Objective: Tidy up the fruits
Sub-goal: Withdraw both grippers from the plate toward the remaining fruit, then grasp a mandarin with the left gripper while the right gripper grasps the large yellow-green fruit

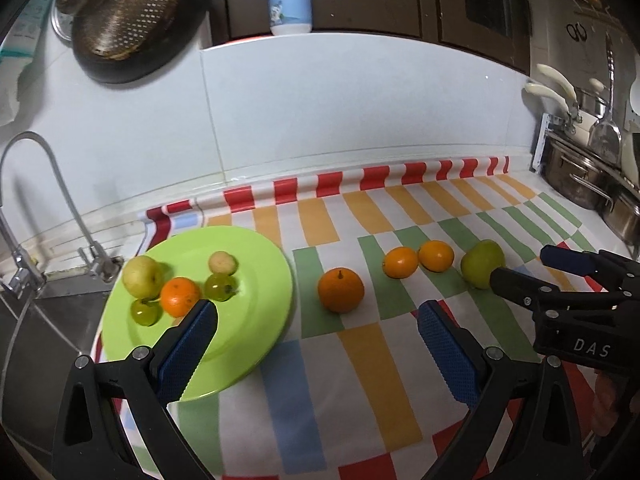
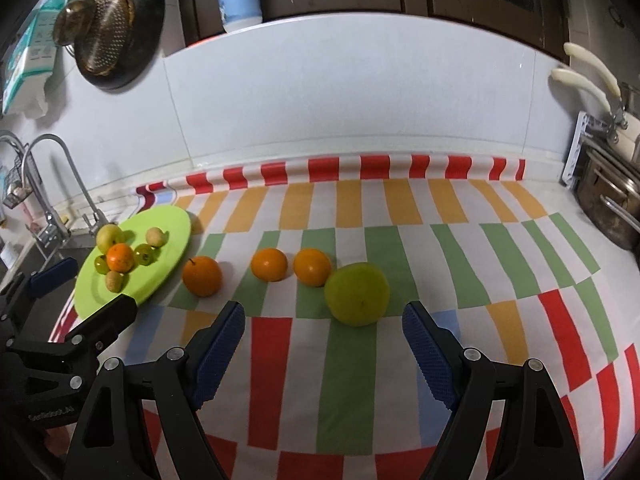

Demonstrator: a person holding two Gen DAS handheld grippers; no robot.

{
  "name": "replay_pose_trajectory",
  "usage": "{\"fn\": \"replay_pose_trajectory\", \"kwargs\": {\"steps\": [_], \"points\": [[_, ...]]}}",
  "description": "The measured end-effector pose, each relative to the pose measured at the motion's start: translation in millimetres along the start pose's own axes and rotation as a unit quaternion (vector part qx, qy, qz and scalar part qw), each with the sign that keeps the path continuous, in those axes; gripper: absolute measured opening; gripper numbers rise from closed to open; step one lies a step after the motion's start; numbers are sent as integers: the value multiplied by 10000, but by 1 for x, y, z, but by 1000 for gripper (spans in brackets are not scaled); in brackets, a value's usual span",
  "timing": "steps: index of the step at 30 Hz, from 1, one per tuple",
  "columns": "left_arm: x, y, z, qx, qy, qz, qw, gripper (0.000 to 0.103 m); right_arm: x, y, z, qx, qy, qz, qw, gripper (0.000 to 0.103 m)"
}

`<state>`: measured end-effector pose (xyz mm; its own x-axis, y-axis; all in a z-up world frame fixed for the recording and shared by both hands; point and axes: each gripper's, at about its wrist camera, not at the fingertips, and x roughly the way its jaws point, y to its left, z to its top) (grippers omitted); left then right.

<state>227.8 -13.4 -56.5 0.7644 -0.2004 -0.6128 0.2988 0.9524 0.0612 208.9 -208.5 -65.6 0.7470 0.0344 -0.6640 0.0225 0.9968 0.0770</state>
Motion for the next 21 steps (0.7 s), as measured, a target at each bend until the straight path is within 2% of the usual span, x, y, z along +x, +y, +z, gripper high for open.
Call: {"fn": "replay_pose_trajectory", "kwargs": {"steps": [7,15,21], "points": [[30,-6,0,54,244,-181,9995,87,23,-6,1,-30,180,10,9998,82],[65,-6,2,59,628,-278,9976,67,47,-16,3,108,355,-16,9993,81],[82,-7,4,21,772,-335,9964,63,62,-21,6,207,489,19,9986,75]]}}
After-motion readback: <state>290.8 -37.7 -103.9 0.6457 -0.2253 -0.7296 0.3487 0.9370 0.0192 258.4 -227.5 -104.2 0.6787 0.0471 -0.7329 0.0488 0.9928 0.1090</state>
